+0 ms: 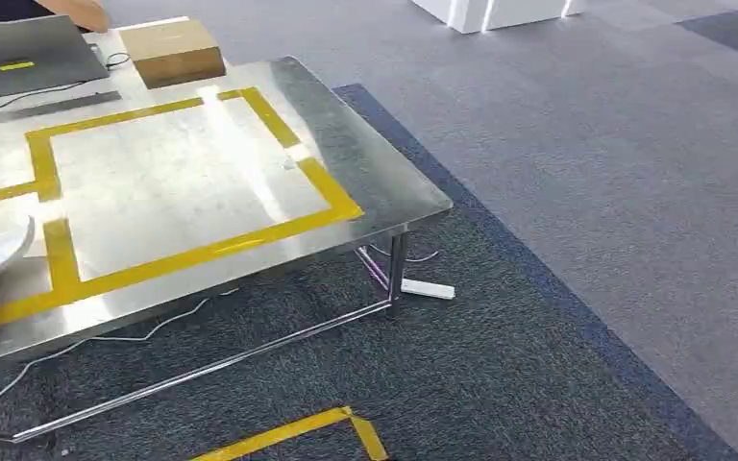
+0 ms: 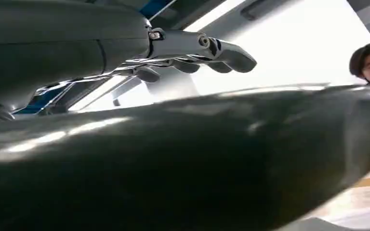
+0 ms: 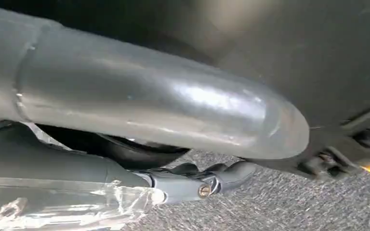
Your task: Take the parts from the cabinet and place them on the table.
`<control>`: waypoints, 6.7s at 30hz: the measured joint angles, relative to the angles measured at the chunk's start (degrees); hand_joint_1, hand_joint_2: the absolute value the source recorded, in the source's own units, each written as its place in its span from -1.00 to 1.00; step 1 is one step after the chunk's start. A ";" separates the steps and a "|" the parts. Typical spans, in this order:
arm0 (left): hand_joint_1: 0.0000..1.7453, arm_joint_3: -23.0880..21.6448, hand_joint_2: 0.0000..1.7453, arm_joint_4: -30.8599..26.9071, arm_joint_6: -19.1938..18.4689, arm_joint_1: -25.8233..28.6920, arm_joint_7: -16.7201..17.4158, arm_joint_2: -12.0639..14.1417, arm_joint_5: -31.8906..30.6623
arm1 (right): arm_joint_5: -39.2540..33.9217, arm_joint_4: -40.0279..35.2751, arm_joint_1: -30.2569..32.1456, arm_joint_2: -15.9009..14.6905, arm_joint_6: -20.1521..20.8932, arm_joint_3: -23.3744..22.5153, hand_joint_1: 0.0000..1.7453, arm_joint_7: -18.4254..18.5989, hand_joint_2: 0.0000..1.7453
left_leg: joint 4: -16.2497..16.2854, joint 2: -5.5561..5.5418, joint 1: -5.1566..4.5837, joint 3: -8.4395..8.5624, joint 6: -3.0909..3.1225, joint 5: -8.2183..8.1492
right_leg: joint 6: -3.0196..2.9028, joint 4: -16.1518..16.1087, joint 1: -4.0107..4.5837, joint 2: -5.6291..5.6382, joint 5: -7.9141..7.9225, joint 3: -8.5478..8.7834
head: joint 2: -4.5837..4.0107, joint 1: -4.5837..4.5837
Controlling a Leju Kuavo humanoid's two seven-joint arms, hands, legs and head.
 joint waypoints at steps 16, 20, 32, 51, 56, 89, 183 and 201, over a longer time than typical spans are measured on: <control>-1.00 -1.09 -1.00 0.17 -0.26 -0.88 0.30 -0.85 -0.02 | -0.37 -0.07 0.52 -0.20 0.00 0.00 -1.00 -0.17 -1.00 | 5.83 6.07 0.22 -3.37 -2.95 -0.02 | -3.08 -11.87 -0.26 -3.64 2.36 8.53 | 0.00 -1.03; -1.00 -1.25 -1.00 0.26 -0.33 -0.75 0.42 -1.33 -0.04 | -0.42 0.02 0.16 -0.42 -0.04 0.00 -1.00 -0.18 -1.00 | 2.80 6.81 -0.22 -1.87 -1.14 -0.73 | -1.28 -10.78 0.04 -4.83 0.04 7.96 | 0.00 -0.33; -1.00 -1.86 -1.00 0.50 -0.68 -1.95 0.74 -1.99 -0.46 | -0.72 0.00 0.42 -0.37 -0.13 0.00 -1.00 -0.15 -1.00 | 3.50 2.50 -2.97 -2.60 1.53 -0.71 | -5.84 -5.41 2.86 1.09 -0.32 3.92 | 0.00 0.33; -1.00 -2.67 -1.00 1.11 -0.83 -2.26 1.27 -2.14 -0.46 | -0.70 0.02 0.53 -0.52 -0.20 0.00 -1.00 -0.24 -1.00 | 4.29 7.04 -2.82 -2.12 0.22 -2.06 | -4.92 -8.13 3.13 -4.20 0.41 5.05 | 0.00 0.06; -1.00 -2.75 -1.00 1.29 -0.83 -2.64 1.44 -2.10 -0.42 | -0.63 0.00 0.56 -0.50 -0.20 0.00 -1.00 -0.24 -1.00 | 4.32 5.42 -2.84 -2.35 1.71 -1.88 | -3.56 2.86 2.39 -1.47 -6.37 0.49 | 0.02 0.17; -1.00 -2.75 -1.00 2.91 -0.33 -2.08 2.30 -1.86 0.50 | -0.79 0.00 0.52 -0.46 -0.61 0.00 -1.00 -0.11 -1.00 | 4.07 4.80 -3.00 -1.61 1.84 -2.42 | -3.68 9.82 2.46 -1.19 -8.27 -3.78 | 0.00 0.15; -1.00 36.46 -1.00 1.01 2.14 23.27 -8.26 -3.08 11.32 | -3.98 0.02 0.80 -0.37 -1.25 -0.04 -1.00 0.70 -1.00 | 2.93 5.20 -2.80 -0.45 1.34 -2.39 | -3.90 6.22 2.42 -1.31 -6.39 -1.69 | 0.00 -0.02; -1.00 42.25 -1.00 2.19 1.75 24.10 -9.81 -6.65 9.27 | -4.33 0.02 0.93 -0.39 -1.33 -0.07 -1.00 0.74 -1.00 | 19.62 4.65 -2.72 -8.51 -1.44 -9.24 | -6.46 -9.93 2.80 -2.30 2.54 5.63 | 0.00 -0.37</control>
